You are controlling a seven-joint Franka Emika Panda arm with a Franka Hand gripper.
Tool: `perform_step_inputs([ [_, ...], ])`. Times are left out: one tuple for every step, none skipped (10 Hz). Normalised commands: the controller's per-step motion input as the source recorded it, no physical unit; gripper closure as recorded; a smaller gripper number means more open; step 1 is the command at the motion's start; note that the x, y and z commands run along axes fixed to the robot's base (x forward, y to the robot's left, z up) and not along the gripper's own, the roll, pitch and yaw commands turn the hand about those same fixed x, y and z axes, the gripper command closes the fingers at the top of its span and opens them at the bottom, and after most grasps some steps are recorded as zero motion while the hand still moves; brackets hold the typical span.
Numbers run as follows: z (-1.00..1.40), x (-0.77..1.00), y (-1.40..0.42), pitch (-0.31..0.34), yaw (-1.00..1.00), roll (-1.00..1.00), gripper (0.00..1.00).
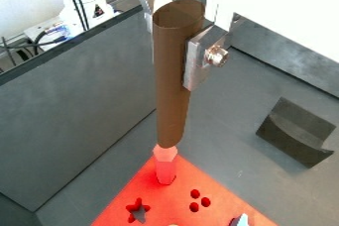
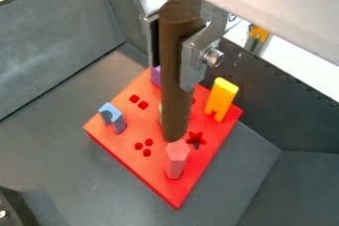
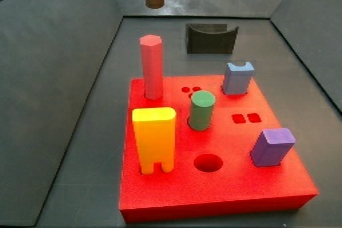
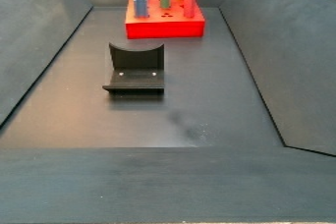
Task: Pick up the oval object. Move up. Move to above the board. Insert the oval object.
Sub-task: Insert the oval object.
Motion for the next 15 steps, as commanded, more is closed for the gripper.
perform_step_inputs([
  [-0.17,0.0,0.0,-0.096,-1.0,0.0,1.0],
  [-0.18,0.0,0.0,-0.051,-1.0,0.0,1.0],
  [-0.19,0.0,0.0,-0.047,-1.0,-0.01,1.0],
  [-0.19,0.0,-0.13,-0.059,-0.98,-0.03,1.0],
  [-0.13,0.01,-0.29,-0.054,-0.89,0.0,1.0],
  [-0.18,0.13,-0.36,-0.041,-0.78,0.0,1.0],
  [-0.14,0.36,-0.51,-0.043,-0.51,0.0,1.0],
  [-0.17,0.63,-0.6,-0.06,-0.24,0.01,1.0],
  [-0.17,0.75,-0.62,-0.034,-0.15,0.01,1.0],
  [-0.16,0.84,-0.63,-0.033,-0.07,0.01,1.0],
  [-0.2,1.0,-0.65,-0.029,0.0,0.02,1.0],
  [-0.19,1.0,-0.62,-0.026,0.0,0.02,1.0],
  [-0.18,1.0,-0.59,-0.02,0.0,0.01,1.0],
  [-0.18,1.0,-0.57,-0.024,0.0,0.01,1.0],
  [-0.19,0.8,-0.5,-0.036,-0.2,0.01,1.0],
])
